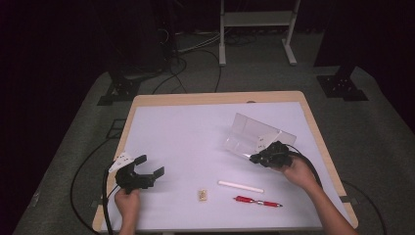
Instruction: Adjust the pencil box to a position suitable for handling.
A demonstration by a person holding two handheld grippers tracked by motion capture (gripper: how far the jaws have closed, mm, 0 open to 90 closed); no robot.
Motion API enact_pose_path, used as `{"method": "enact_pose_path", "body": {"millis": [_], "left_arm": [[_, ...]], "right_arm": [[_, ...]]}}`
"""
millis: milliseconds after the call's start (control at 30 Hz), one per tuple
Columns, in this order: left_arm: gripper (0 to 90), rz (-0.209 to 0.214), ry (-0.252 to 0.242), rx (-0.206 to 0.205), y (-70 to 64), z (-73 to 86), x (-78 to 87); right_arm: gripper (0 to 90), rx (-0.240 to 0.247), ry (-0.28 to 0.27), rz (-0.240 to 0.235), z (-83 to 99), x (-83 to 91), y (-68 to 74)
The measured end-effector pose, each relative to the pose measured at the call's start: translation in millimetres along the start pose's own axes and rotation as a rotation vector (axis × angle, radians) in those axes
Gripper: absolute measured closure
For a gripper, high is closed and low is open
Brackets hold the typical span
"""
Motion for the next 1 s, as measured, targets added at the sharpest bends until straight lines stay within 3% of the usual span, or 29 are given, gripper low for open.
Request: {"method": "enact_pose_path", "body": {"millis": [567,1000], "left_arm": [[0.0,-0.001,-0.002,0.006,0.7,-0.2,0.1],[0.0,0.001,0.0,0.007,0.7,-0.1,0.4]], "right_arm": [[85.8,0.085,-0.008,-0.078,-22.1,-20.0,19.9],[85.6,0.088,-0.018,-0.154,-31.5,-40.6,33.0]]}}
Point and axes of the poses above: each handheld gripper's, and its own axes: x roughly backward along the jaws, z roughly out of its underside, y roughly to its left, the point moved 5 cm from there along -x, roughly forward along the jaws, and after that the axes turned 4 degrees about x, right-handed, at the moved point
